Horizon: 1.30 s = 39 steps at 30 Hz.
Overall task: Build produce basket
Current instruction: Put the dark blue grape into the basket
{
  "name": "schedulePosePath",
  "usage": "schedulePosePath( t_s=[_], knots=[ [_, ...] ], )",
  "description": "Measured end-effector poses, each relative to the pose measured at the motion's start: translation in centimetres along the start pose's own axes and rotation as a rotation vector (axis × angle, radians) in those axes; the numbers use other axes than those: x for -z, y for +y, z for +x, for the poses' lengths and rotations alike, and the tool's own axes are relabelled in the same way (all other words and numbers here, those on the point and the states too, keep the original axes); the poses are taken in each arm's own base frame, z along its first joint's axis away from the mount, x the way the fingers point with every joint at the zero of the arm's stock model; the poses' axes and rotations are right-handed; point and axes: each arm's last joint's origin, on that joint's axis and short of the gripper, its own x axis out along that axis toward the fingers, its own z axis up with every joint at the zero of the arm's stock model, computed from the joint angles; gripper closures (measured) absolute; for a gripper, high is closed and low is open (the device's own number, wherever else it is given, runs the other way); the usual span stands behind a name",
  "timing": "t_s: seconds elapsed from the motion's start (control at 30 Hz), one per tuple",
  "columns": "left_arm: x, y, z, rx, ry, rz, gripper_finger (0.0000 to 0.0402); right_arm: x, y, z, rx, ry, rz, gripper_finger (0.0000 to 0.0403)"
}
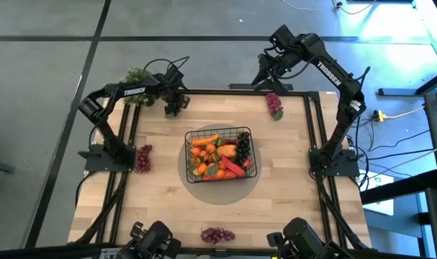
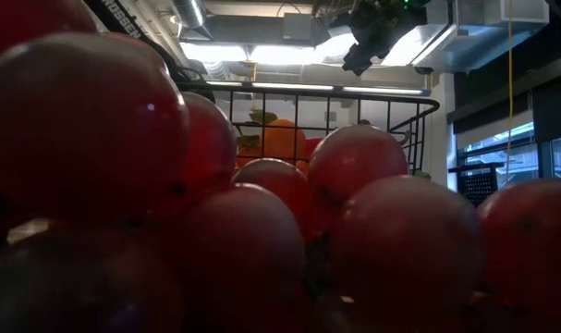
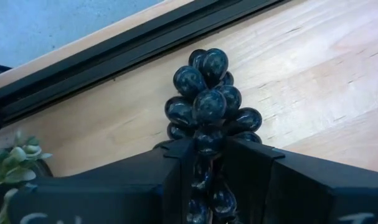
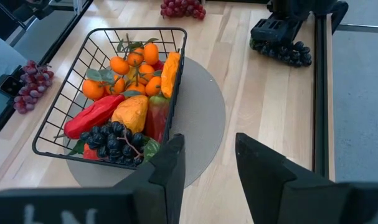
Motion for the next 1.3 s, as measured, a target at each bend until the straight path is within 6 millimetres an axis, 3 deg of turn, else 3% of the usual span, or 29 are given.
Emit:
schedulePosePath(
  t_s=[1.17, 1.3],
  knots=[
    [-0.22, 0.0, 0.0, -0.012, -0.027, -0.038, 0.0324, 0.0, 0.0, -0.01, 0.0, 0.0, 0.0, 0.0273],
    [0.0, -0.08, 0.81, -0.015, 0.0, -0.033, 0.0324, 0.0, 0.01, 0.0, 0.0, 0.0, 0.0, 0.0273]
  ],
)
